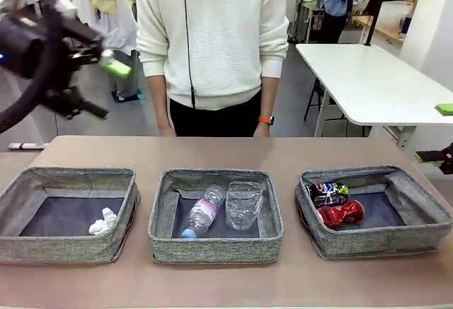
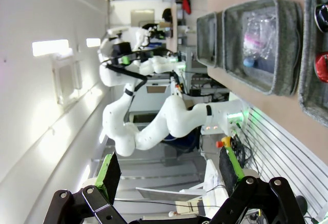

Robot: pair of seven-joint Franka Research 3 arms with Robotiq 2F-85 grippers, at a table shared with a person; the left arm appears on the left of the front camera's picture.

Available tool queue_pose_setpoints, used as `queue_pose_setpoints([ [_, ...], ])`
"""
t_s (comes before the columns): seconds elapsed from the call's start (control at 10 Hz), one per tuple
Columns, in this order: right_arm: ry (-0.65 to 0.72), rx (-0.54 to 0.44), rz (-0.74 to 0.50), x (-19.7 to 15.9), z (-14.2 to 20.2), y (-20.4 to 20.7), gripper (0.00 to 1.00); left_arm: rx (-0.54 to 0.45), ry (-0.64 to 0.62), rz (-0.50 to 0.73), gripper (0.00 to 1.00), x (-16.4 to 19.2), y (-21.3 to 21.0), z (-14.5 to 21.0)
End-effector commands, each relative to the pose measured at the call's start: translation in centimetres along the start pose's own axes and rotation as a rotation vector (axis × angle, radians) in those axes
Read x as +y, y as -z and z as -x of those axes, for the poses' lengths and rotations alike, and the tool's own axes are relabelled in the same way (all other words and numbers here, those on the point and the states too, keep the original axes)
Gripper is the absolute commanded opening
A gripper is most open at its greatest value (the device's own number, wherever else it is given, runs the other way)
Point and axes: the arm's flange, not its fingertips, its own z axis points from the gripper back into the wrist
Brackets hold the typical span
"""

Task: Sort the waste into the appropriate baskets.
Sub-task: Place the picked waste into the Fabric basket indicated by the person.

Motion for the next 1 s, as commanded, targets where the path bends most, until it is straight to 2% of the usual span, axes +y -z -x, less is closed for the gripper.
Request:
queue_pose_setpoints([
  [0.0, -0.008, -0.003, -0.013, 0.2, -0.1, 0.1, 1.0, -0.074, -0.101, 0.052, 1.0, 8.6, -3.1, 2.7],
  [0.3, -0.008, -0.003, -0.013, 0.2, -0.1, 0.1, 1.0, -0.383, -0.2, 0.308, 1.0, 17.1, -7.8, 9.0],
  [0.4, -0.008, -0.003, -0.013, 0.2, -0.1, 0.1, 1.0, -0.416, -0.302, 0.396, 1.0, 19.0, -8.3, 10.3],
  [0.5, -0.008, -0.003, -0.013, 0.2, -0.1, 0.1, 1.0, -0.342, -0.366, 0.417, 1.0, 20.1, -8.3, 11.0],
  [0.6, -0.008, -0.003, -0.013, 0.2, -0.1, 0.1, 1.0, -0.361, -0.279, 0.267, 1.0, 16.8, -14.7, 3.9],
  [0.9, -0.008, -0.003, -0.013, 0.2, -0.1, 0.1, 1.0, -0.361, -0.279, 0.267, 1.0, 16.8, -14.7, 3.9],
])
